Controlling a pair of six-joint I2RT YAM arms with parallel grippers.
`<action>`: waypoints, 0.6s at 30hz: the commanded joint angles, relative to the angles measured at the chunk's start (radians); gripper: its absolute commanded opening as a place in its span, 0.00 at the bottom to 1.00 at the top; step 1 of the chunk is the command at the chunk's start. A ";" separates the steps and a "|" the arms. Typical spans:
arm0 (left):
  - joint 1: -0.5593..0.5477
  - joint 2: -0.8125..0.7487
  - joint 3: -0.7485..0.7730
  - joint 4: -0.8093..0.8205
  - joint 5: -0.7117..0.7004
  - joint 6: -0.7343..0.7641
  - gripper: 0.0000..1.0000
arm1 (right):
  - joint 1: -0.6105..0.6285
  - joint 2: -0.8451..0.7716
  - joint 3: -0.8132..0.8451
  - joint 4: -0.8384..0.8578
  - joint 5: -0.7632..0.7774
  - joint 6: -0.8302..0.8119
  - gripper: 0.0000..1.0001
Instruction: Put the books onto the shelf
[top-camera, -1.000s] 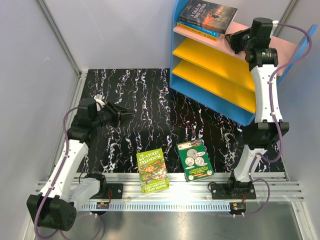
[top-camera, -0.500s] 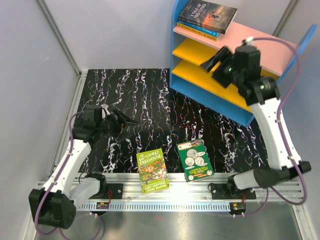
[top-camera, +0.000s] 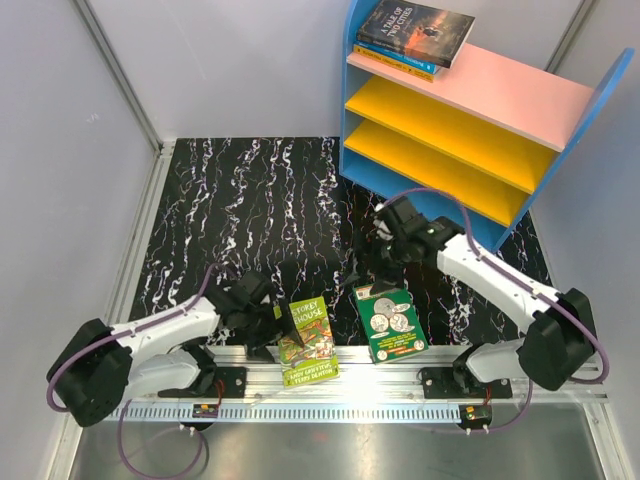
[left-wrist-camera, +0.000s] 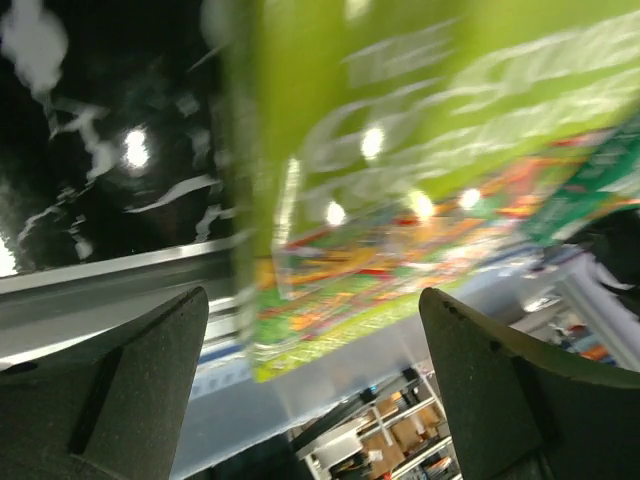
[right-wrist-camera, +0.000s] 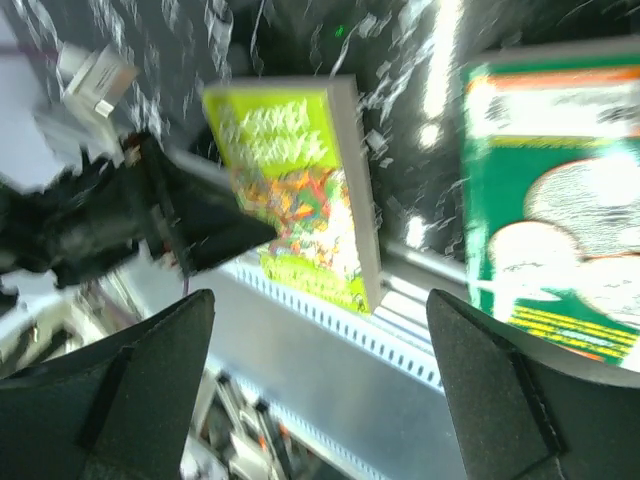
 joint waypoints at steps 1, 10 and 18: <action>-0.094 -0.036 -0.071 0.087 -0.074 -0.154 0.90 | 0.089 0.005 -0.045 0.147 -0.126 0.024 0.94; -0.276 -0.062 -0.201 0.275 -0.182 -0.335 0.89 | 0.212 0.107 -0.222 0.366 -0.166 0.130 0.92; -0.324 -0.080 -0.376 0.507 -0.248 -0.506 0.67 | 0.213 0.109 -0.304 0.415 -0.172 0.119 0.89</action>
